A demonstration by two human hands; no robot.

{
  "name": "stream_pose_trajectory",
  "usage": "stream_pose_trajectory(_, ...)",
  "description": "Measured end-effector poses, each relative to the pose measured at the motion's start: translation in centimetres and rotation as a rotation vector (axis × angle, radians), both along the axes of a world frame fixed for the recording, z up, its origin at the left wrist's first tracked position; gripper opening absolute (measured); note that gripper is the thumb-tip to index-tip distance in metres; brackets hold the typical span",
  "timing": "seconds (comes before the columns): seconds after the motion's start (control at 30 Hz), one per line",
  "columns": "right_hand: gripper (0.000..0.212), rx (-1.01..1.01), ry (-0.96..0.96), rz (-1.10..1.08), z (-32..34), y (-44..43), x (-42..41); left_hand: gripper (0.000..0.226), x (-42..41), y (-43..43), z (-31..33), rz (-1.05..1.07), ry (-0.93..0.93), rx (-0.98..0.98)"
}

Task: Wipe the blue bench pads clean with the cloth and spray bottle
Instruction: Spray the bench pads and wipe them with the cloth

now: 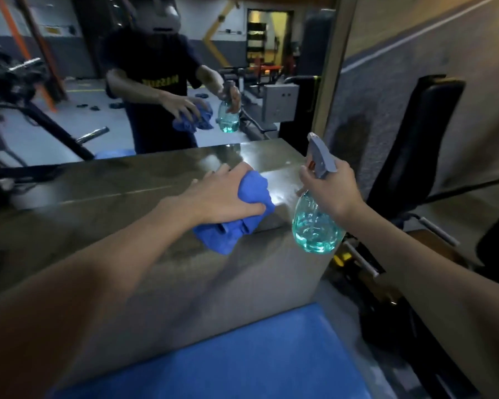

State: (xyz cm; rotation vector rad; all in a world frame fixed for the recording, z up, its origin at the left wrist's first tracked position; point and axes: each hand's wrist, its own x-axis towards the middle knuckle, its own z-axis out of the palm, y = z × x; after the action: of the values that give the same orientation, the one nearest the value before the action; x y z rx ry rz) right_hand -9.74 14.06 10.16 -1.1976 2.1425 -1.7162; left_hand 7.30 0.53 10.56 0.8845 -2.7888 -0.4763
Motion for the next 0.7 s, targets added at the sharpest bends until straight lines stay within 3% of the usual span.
stream_pose_trajectory(0.3,0.024,-0.041,0.080,-0.127,-2.7,-5.6,-8.8,0.082,-10.9,-4.0,-3.7,-0.019,-0.141,-0.019)
stream_pose_trajectory(0.4,0.029,-0.051,0.070,-0.065,-3.6,-7.5,-11.5,0.082,-12.8,-4.9,-6.7,0.009,-0.290,-0.014)
stream_pose_trajectory(0.5,0.059,0.173,0.166,-0.034,-4.0,-8.0,-13.3,0.093,-13.4,-4.5,-9.2,0.044,-0.375,0.022)
stream_pose_trajectory(0.6,0.092,0.357,0.222,0.014,-5.8,-6.6,-14.3,0.117,-13.1,-4.1,-10.2,0.081,-0.361,-0.034)
stream_pose_trajectory(0.7,0.093,0.361,0.192,0.075,-7.8,-5.3,-14.8,0.125,-13.2,-4.7,-10.1,0.074,-0.362,-0.069)
